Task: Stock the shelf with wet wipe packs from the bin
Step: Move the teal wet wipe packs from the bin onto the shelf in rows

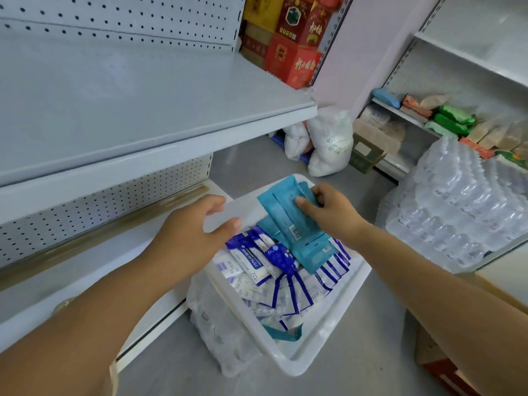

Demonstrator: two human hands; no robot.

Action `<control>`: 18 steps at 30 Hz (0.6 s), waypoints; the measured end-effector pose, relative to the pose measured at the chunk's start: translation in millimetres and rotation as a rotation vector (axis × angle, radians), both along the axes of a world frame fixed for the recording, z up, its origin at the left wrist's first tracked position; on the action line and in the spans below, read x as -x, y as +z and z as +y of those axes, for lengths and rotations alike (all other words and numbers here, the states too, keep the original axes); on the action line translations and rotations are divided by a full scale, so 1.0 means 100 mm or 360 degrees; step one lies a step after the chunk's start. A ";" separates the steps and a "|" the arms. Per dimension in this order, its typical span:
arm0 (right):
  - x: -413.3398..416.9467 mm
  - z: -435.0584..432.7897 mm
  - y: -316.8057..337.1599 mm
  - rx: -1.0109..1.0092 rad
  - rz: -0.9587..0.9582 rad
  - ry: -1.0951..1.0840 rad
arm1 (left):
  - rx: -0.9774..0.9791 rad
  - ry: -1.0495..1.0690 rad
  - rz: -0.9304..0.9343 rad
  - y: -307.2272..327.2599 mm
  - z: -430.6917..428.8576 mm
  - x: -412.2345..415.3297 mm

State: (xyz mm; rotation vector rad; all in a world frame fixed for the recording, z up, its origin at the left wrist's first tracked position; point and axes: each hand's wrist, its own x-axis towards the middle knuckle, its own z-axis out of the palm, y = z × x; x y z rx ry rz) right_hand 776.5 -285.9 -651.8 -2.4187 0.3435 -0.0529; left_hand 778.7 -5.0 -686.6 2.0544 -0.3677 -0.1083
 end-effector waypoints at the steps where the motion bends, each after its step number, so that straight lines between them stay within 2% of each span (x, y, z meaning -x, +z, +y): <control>1: -0.03 0.14 0.11 -0.0161 -0.0098 0.0005 | 0.0081 0.0060 0.0002 0.12 0.01 -0.03; 4: -0.15 0.61 0.46 -0.0501 -0.0347 0.0067 | 0.0326 0.0225 0.0113 0.53 0.11 -0.18; 9: -0.46 1.34 0.94 -0.0740 -0.0567 0.0115 | 0.0516 0.0211 0.0080 1.12 0.47 -0.36; 12: -0.61 1.76 1.16 -0.0961 -0.0584 0.0179 | 0.0638 0.0219 0.0088 1.44 0.74 -0.37; 18: -0.81 2.65 1.45 -0.1311 -0.0513 0.0360 | 0.0621 0.0491 -0.0095 1.78 1.50 -0.41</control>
